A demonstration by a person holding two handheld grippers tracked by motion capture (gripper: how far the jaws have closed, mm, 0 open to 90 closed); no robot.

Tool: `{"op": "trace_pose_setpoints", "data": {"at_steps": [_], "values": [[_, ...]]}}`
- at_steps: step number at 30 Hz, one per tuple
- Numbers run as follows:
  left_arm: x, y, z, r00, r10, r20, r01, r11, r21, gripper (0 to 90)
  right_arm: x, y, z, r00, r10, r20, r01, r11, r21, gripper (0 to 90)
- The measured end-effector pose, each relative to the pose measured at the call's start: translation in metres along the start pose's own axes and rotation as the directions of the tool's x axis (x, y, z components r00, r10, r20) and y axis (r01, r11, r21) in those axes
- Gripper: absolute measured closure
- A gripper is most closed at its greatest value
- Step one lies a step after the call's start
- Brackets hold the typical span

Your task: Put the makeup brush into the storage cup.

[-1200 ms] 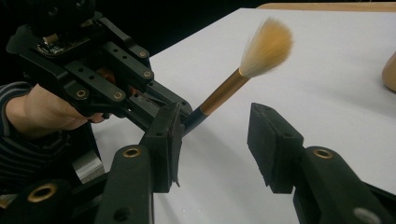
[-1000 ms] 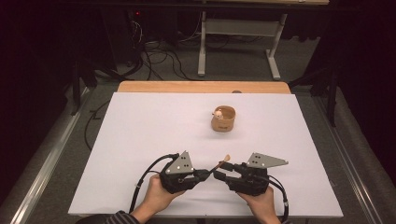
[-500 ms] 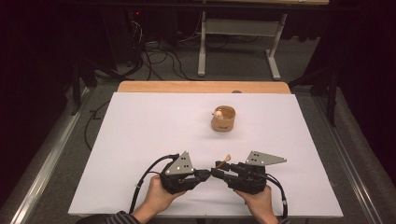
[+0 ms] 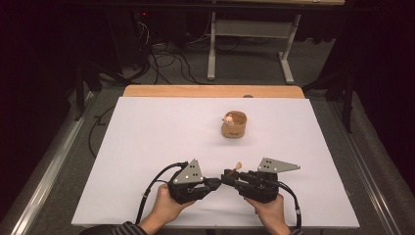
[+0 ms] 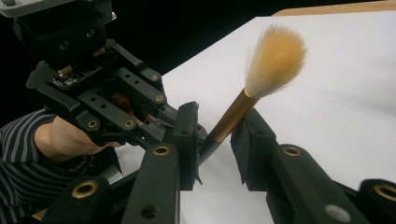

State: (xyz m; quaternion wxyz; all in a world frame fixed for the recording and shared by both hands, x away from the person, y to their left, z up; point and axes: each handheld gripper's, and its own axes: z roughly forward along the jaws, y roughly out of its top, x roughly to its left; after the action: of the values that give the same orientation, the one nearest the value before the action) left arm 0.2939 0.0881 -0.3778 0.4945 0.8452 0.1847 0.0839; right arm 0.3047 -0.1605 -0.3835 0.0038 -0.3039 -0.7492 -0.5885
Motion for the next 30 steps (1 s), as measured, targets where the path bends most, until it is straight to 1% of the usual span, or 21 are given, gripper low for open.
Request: {"op": "trace_pose_setpoints", "data": {"at_steps": [2, 3, 4, 5, 6, 7, 8, 9, 11, 14, 15, 17, 20, 21, 22, 23, 25, 26, 27, 28, 30], "values": [[0.000, 0.000, 0.000, 1.0000, 0.000, -0.001, 0.000, 1.0000, -0.001, 83.3, 0.000, 0.000, 0.000, 1.0000, 0.003, 0.000, -0.003, 1.000, -0.001, 77.1], [0.000, 0.000, 0.000, 1.0000, 0.000, 0.000, 0.000, 1.0000, -0.002, 83.3, 0.000, 0.000, 0.000, 1.0000, 0.003, 0.000, -0.003, 1.000, -0.001, 77.1], [0.000, 0.000, 0.000, 1.0000, 0.001, 0.000, -0.001, 1.0000, -0.002, 83.3, 0.000, 0.000, 0.000, 1.0000, 0.003, -0.001, -0.003, 1.000, -0.008, 80.2], [0.000, 0.000, 0.000, 1.0000, 0.003, 0.000, -0.003, 1.0000, -0.002, 83.3, 0.000, 0.000, 0.000, 1.0000, 0.003, -0.001, -0.003, 1.000, -0.008, 80.2], [-0.001, 0.000, 0.000, 1.0000, 0.008, 0.002, -0.008, 1.0000, -0.003, 83.4, 0.000, 0.000, 0.000, 1.0000, 0.005, -0.005, -0.005, 1.000, -0.011, 82.4], [-0.001, 0.000, 0.000, 0.9999, 0.011, -0.002, -0.011, 0.9999, -0.011, 90.0, 0.001, 0.000, 0.000, 1.0000, 0.001, -0.003, -0.001, 1.000, -0.015, 85.1], [-0.001, 0.000, 0.000, 1.0000, 0.007, 0.004, -0.007, 0.9999, -0.011, 90.0, 0.001, 0.000, 0.000, 1.0000, -0.002, -0.005, 0.002, 1.000, -0.016, 85.4], [-0.002, 0.000, 0.000, 0.9999, 0.015, 0.001, -0.015, 0.9998, -0.010, 90.0, 0.001, 0.000, 0.000, 0.9998, -0.004, -0.021, 0.003, 1.000, -0.016, 85.6], [-0.005, 0.001, 0.001, 0.9993, 0.037, -0.007, -0.037, 0.9992, -0.013, 90.0, 0.004, 0.000, 0.000, 0.9997, -0.014, -0.022, 0.014, 1.000, -0.020, 85.9], [-0.004, 0.001, -0.001, 0.9994, 0.033, 0.005, -0.033, 0.9991, -0.028, 88.6, 0.005, 0.002, -0.002, 0.9994, -0.029, -0.021, 0.028, 0.999, -0.027, 86.0], [-0.004, 0.001, -0.001, 0.9995, 0.031, 0.007, -0.031, 0.9991, -0.030, 86.7, 0.005, 0.003, -0.002, 0.9995, -0.025, -0.020, 0.024, 0.999, -0.027, 86.0], [-0.003, 0.001, -0.001, 0.9997, 0.021, 0.013, -0.021, 0.9994, -0.029, 79.2, 0.006, 0.003, -0.003, 0.9993, -0.032, -0.018, 0.032, 0.999, -0.024, 86.0], [-0.003, 0.001, -0.002, 0.9999, 0.010, 0.001, -0.010, 0.9994, -0.032, 70.0, 0.005, 0.004, -0.004, 0.9992, -0.034, -0.021, 0.033, 0.999, -0.019, 86.1], [-0.003, 0.001, -0.003, 1.0000, 0.003, -0.001, -0.003, 0.9993, -0.036, 64.5, 0.005, 0.004, -0.005, 0.9992, -0.035, -0.019, 0.035, 0.999, -0.020, 86.1], [-0.002, 0.001, -0.004, 1.0000, -0.005, -0.001, 0.005, 0.9993, -0.038, 62.1, 0.005, 0.005, -0.006, 0.9993, -0.034, -0.017, 0.033, 0.999, -0.020, 86.0], [-0.001, 0.001, -0.004, 0.9999, -0.014, -0.002, 0.014, 0.9990, -0.042, 62.1, 0.005, 0.005, -0.006, 0.9993, -0.034, -0.017, 0.033, 0.999, -0.020, 86.0], [0.000, 0.000, -0.006, 0.9996, -0.024, -0.014, 0.023, 0.9987, -0.045, 57.4, 0.004, 0.006, -0.007, 0.9993, -0.035, -0.015, 0.035, 0.999, -0.023, 86.0], [0.001, 0.000, -0.009, 0.9992, -0.033, -0.022, 0.032, 0.9984, -0.046, 52.9, 0.004, 0.007, -0.009, 0.9992, -0.038, -0.014, 0.038, 0.999, -0.025, 86.0], [0.001, 0.000, -0.009, 0.9992, -0.033, -0.022, 0.032, 0.9984, -0.046, 51.2, 0.004, 0.007, -0.009, 0.9992, -0.038, -0.014, 0.038, 0.999, -0.025, 86.0], [0.002, 0.000, -0.010, 0.9990, -0.039, -0.021, 0.037, 0.9981, -0.049, 51.2, 0.004, 0.007, -0.009, 0.9991, -0.041, -0.011, 0.041, 0.999, -0.024, 86.0], [0.004, 0.000, -0.013, 0.9984, -0.053, -0.020, 0.052, 0.9969, -0.059, 48.1, 0.003, 0.007, -0.010, 0.9989, -0.045, -0.007, 0.045, 0.999, -0.023, 86.1]]}}
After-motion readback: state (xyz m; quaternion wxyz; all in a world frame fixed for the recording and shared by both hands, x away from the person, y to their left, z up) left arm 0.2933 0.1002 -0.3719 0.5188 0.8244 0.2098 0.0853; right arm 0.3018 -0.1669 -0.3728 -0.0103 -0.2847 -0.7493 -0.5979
